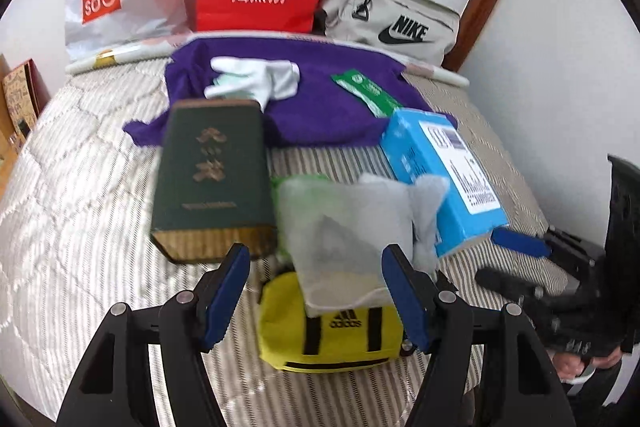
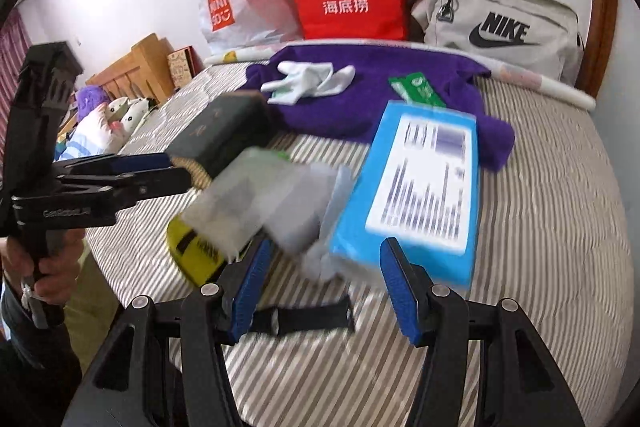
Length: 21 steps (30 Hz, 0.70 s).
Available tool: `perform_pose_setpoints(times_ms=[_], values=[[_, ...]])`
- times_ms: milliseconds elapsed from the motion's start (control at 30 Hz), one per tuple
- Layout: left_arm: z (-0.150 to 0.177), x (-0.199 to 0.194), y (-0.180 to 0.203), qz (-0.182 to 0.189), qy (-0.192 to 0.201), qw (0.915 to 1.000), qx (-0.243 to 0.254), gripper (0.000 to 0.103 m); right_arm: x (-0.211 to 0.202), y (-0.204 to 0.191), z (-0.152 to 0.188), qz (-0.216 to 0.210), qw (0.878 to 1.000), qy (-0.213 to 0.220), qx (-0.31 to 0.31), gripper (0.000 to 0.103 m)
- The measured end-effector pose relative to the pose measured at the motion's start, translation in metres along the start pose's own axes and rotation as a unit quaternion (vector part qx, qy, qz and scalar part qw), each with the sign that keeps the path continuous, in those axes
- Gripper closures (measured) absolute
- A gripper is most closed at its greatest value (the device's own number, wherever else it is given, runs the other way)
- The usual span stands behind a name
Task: Organize soft objects
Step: 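Grasp the white mesh bag with the left gripper while the right gripper moves to the black watch strap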
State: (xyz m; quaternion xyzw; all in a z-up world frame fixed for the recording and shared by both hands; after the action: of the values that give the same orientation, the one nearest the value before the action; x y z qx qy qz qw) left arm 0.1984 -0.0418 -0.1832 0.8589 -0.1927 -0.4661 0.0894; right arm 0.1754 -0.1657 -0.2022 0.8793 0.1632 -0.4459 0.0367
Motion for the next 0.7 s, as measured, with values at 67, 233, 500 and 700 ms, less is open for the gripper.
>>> perform_pose_setpoints(times_ms=[67, 233, 500, 700], values=[[0.004, 0.008, 0.005, 0.005, -0.005, 1.0, 0.0, 0.037, 0.004, -0.002, 0.013, -0.005, 1.0, -0.009, -0.006, 0.045], [0.009, 0.026, 0.009, -0.01, -0.018, 0.9998, 0.008, 0.039, 0.017, -0.007, 0.038, -0.006, 1.0, -0.018, -0.018, 0.039], [0.012, 0.032, 0.005, -0.024, -0.024, 0.9991, 0.026, 0.088, 0.032, -0.02, 0.052, -0.007, 0.998, -0.014, -0.055, 0.036], [0.009, 0.02, 0.002, -0.018, -0.009, 0.9996, 0.018, 0.091, 0.041, -0.019, 0.05, 0.002, 0.999, -0.02, -0.036, 0.035]])
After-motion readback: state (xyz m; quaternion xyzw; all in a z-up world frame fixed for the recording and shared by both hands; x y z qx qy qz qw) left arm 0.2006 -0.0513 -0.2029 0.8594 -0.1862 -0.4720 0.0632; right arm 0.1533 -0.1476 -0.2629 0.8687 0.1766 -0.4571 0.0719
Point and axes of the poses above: each gripper's, at about its wrist camera, not at the fingertips, and x roughly the way its jaws point, y to its right, z to its underside, the point moved 10 cm from there along x, roughly the way its jaws point, and after that the axes turned 8 degrees about z, right-handed, at the moved point
